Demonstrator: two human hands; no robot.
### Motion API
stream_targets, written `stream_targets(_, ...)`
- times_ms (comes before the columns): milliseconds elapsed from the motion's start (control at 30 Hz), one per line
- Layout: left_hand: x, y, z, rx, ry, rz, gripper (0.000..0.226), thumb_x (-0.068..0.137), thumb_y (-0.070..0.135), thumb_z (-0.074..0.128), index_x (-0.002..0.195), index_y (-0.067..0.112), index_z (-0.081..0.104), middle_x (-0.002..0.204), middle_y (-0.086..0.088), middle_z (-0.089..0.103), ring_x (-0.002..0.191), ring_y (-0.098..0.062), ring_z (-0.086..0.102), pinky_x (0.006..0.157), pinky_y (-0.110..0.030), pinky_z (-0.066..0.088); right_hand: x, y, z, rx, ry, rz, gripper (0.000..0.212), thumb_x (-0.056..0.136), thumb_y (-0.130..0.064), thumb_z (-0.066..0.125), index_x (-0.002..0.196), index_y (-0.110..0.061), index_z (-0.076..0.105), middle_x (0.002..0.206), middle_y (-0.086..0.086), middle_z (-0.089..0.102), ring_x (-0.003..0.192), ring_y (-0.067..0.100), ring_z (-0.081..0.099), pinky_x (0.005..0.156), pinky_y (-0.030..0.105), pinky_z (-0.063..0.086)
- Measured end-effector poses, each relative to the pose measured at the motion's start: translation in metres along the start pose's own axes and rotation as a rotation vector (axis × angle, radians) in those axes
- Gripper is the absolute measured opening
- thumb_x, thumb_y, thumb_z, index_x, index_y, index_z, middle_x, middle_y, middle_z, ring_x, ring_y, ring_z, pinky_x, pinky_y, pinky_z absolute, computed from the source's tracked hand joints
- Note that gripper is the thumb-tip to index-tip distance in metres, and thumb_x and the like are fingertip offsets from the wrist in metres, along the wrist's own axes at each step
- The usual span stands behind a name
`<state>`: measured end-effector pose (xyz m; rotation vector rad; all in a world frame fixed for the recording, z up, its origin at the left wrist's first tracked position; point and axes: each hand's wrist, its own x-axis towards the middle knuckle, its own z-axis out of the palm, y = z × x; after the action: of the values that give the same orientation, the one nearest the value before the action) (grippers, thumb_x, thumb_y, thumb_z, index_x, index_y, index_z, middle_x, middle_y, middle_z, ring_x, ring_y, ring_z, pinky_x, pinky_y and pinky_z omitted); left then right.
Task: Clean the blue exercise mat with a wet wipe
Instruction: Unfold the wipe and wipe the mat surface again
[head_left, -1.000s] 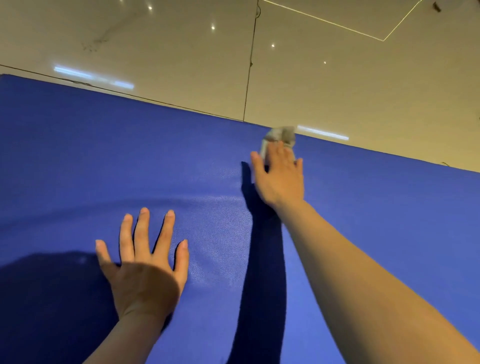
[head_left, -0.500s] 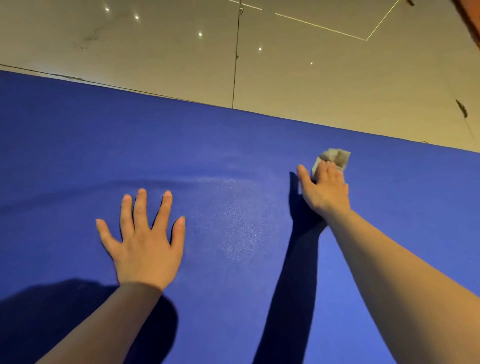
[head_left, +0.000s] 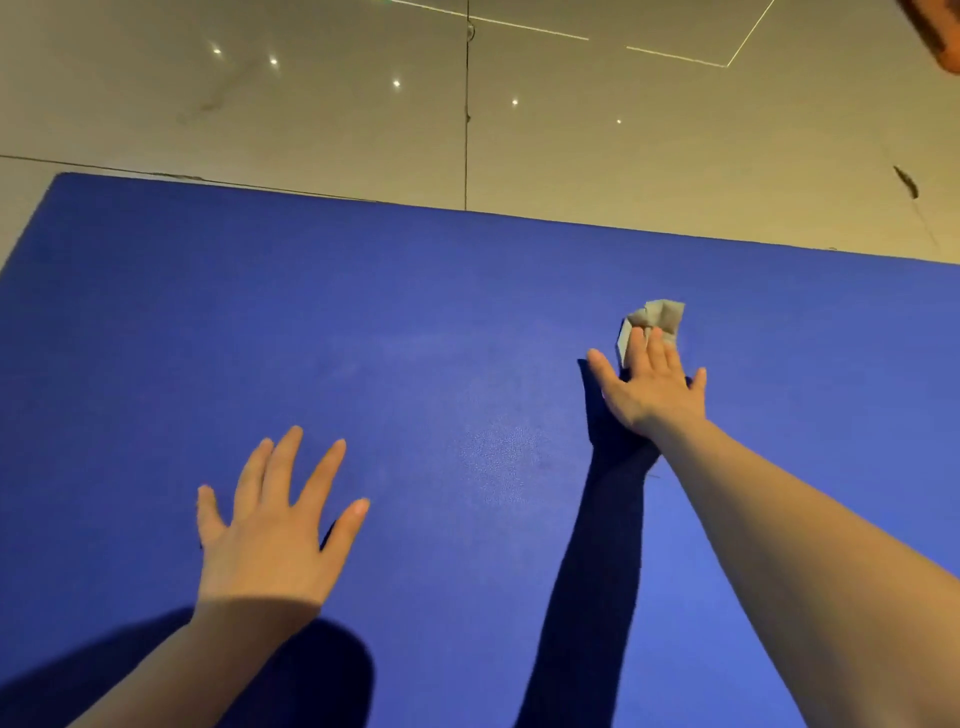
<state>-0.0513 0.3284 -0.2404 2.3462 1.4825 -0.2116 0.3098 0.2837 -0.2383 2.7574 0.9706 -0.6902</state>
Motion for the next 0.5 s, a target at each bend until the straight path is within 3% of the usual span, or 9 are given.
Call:
stream_targets(67,-0.019,-0.021,0.009,0.098,-0.054,0.047,0.064,0.093,0.068,0.019,0.138,0.032,0.048,0.143,-0.010,0.047,0.133,-0.026,0.033,0.086,-0.076,0.037,-0.013,-0.021,0.012,0.046,0.026,-0.037,0.088,0.092,-0.073,0.019,0.157,-0.019,-0.004,0.164,0.000,-0.010,0.150,0.017,-0.011,0.120,0.051,-0.005)
stream_targets(133,-0.030,-0.032,0.015,0.144,-0.001,0.017,0.064,0.090,0.069,0.024,0.137,0.032,0.048,0.140,-0.010,0.048,0.130,-0.028,0.035,0.079,-0.076,0.039,-0.028,-0.055,0.025,0.047,0.041,-0.149,0.085,0.095,-0.069,0.020,0.157,-0.017,-0.005,0.164,0.002,-0.011,0.150,0.019,-0.012,0.121,0.047,-0.007)
stream_targets(233,-0.034,-0.030,0.009,0.144,0.105,0.019,0.063,0.085,0.063,0.035,0.137,0.031,0.048,0.141,-0.011,0.046,0.129,-0.030,0.034,0.077,-0.077,0.038,-0.053,-0.092,0.039,-0.017,0.052,-0.379,0.078,0.098,-0.064,0.020,0.157,-0.019,-0.003,0.164,-0.001,-0.011,0.150,0.018,-0.013,0.120,0.043,-0.010)
stream_targets(367,-0.042,-0.028,0.002,0.168,0.118,0.090,0.064,0.087,0.061,0.032,0.140,0.027,0.046,0.142,-0.015,0.045,0.131,-0.033,0.035,0.087,-0.077,0.032,-0.071,-0.099,0.043,-0.131,-0.010,-0.629,0.070,0.099,-0.061,0.020,0.157,-0.025,0.003,0.164,-0.007,-0.008,0.150,0.012,-0.011,0.119,0.044,-0.013)
stream_targets(433,-0.048,-0.030,0.003,0.209,0.119,0.224,0.062,0.093,0.061,0.023,0.140,0.025,0.043,0.143,-0.016,0.046,0.132,-0.034,0.037,0.091,-0.076,0.026,-0.071,-0.083,0.044,-0.135,0.018,-0.606,0.067,0.099,-0.061,0.019,0.157,-0.029,0.008,0.164,-0.011,-0.002,0.149,0.007,-0.005,0.119,0.047,-0.013)
stream_targets(500,-0.055,-0.031,0.010,0.223,0.116,0.335,0.063,0.097,0.061,0.013,0.139,0.024,0.042,0.143,-0.015,0.046,0.131,-0.034,0.039,0.090,-0.077,0.025,-0.067,-0.052,0.045,0.046,0.101,-0.382,0.067,0.097,-0.063,0.021,0.154,-0.028,0.020,0.163,-0.011,0.009,0.149,0.007,0.007,0.119,0.051,-0.008)
